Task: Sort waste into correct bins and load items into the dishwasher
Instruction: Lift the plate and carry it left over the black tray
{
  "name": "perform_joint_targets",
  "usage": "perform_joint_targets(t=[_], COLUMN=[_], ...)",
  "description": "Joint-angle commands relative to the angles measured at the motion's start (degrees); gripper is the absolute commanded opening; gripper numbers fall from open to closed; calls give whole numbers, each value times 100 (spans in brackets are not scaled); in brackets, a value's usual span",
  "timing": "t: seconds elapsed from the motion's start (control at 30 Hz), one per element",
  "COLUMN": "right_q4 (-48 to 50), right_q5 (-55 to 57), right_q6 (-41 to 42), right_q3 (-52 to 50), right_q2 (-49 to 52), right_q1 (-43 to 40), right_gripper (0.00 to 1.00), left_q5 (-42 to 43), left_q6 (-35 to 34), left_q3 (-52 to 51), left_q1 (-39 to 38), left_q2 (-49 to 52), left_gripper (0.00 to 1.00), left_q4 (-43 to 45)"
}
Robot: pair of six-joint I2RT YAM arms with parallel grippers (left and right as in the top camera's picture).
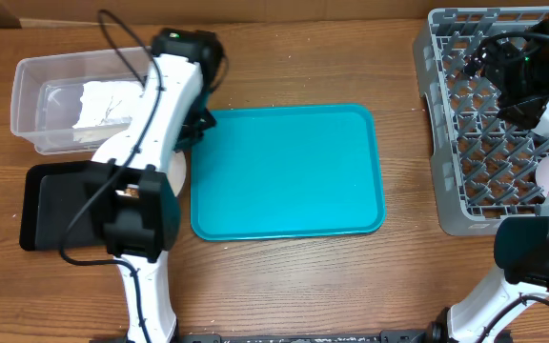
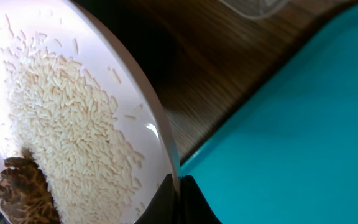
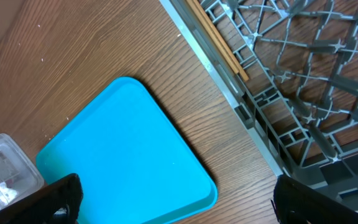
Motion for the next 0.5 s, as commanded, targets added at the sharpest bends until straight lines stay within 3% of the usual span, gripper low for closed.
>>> perform_joint_targets(t=[0.0, 0.2, 0.47], right_q4=[28, 28, 28], right_q5=[20, 20, 17], right_q6=[28, 28, 28], right_q3=[101, 101, 101], right_q2=[-107, -107, -107], right_q1=[-17, -17, -17], right_gripper=[100, 100, 100], left_q5=[518, 793, 2664], left_q6=[507, 931, 1700], left_q3=[136, 136, 118], left_q1=[494, 1010, 1912], left_q2=[-4, -302, -568], left_gripper=[4, 4, 4], left_q4=[57, 260, 787])
